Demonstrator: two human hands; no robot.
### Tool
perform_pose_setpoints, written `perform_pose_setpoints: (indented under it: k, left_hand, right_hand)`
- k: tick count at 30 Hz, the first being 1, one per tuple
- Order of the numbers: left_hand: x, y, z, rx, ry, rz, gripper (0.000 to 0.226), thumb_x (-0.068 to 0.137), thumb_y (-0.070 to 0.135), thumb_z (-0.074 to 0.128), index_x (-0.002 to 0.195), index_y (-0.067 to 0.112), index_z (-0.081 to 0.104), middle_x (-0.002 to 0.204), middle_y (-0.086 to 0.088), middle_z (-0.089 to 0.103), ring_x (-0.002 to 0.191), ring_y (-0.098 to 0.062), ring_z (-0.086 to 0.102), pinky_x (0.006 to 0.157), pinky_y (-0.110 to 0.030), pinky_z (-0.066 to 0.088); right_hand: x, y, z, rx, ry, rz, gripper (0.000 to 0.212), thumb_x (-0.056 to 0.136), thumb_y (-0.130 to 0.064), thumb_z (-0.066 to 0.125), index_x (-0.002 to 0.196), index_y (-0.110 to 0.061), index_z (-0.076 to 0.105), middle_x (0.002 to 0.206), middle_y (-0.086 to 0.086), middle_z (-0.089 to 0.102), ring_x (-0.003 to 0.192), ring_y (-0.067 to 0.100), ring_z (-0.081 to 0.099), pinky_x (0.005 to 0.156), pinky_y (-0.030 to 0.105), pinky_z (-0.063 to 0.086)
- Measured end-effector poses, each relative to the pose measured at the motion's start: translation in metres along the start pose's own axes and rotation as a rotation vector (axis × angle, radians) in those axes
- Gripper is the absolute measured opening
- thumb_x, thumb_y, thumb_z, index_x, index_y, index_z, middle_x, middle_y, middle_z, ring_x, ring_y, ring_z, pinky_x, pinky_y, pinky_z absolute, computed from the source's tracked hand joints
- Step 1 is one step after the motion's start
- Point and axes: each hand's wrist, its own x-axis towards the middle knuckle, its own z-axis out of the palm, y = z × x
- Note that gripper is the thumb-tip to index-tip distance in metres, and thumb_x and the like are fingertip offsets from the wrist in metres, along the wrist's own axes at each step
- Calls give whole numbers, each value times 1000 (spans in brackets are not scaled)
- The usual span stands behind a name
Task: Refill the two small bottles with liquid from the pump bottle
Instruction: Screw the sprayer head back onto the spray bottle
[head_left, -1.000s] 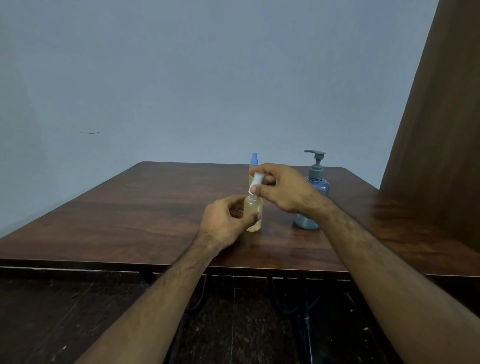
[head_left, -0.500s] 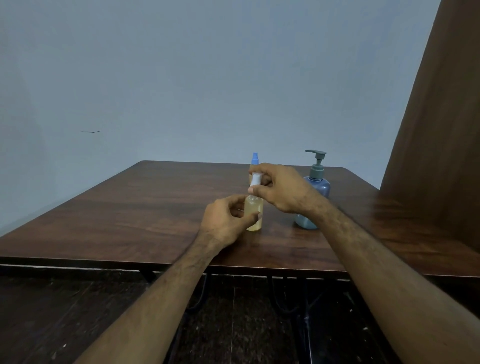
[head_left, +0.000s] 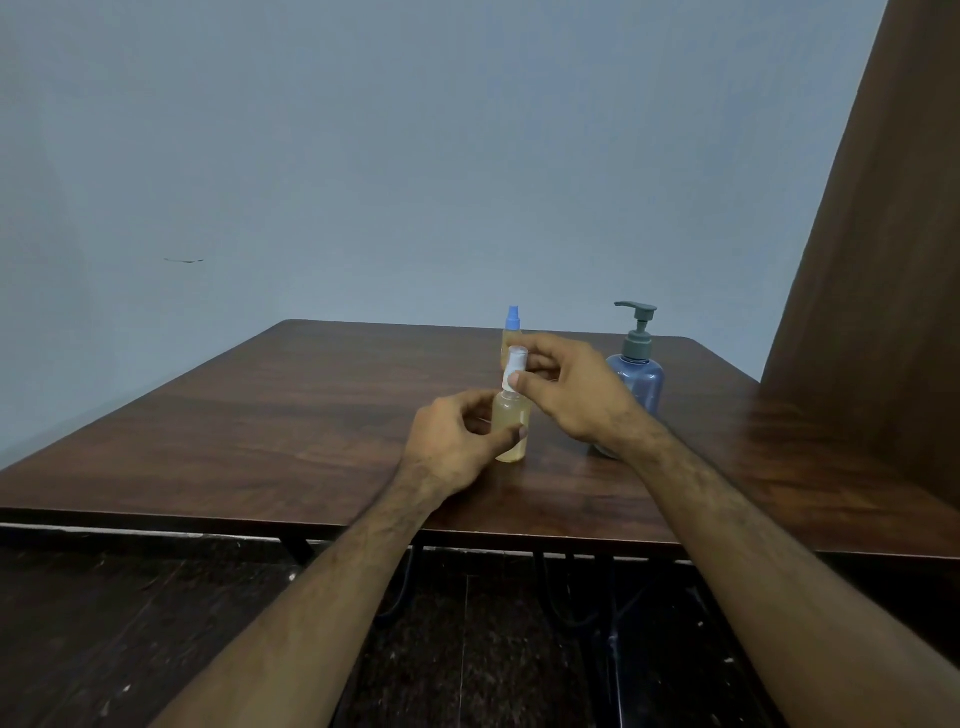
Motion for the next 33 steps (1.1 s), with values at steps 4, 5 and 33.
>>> perform_pose_setpoints:
  k: [4, 5, 33]
  left_hand:
    - [-1, 1, 0, 1, 2, 7, 37, 76, 40, 86, 111, 36, 73, 93, 19, 76, 82, 8, 68, 78, -15, 56]
    - [-1, 2, 0, 2, 2, 9, 36, 76, 40, 86, 110, 37, 73, 93, 19, 75, 82, 8, 68, 76, -14, 55]
    - [-2, 3, -1, -28, -3, -5, 42, 75, 40, 87, 114, 30, 75, 95, 14, 76, 85, 3, 70, 82, -23, 59]
  right_hand:
    - [0, 4, 3, 2, 65, 14, 29, 93, -22, 85, 120, -20, 76, 103, -2, 79, 95, 14, 75, 95, 36, 63]
    - [0, 4, 4, -6, 85, 16, 28, 90, -27, 88, 114, -22, 75, 97, -5, 77, 89, 10, 72, 88, 32, 62]
    - [2, 13, 6, 72, 54, 14, 49, 83, -32, 94, 124, -25, 68, 98, -10, 76, 80, -5, 70, 75, 14, 57]
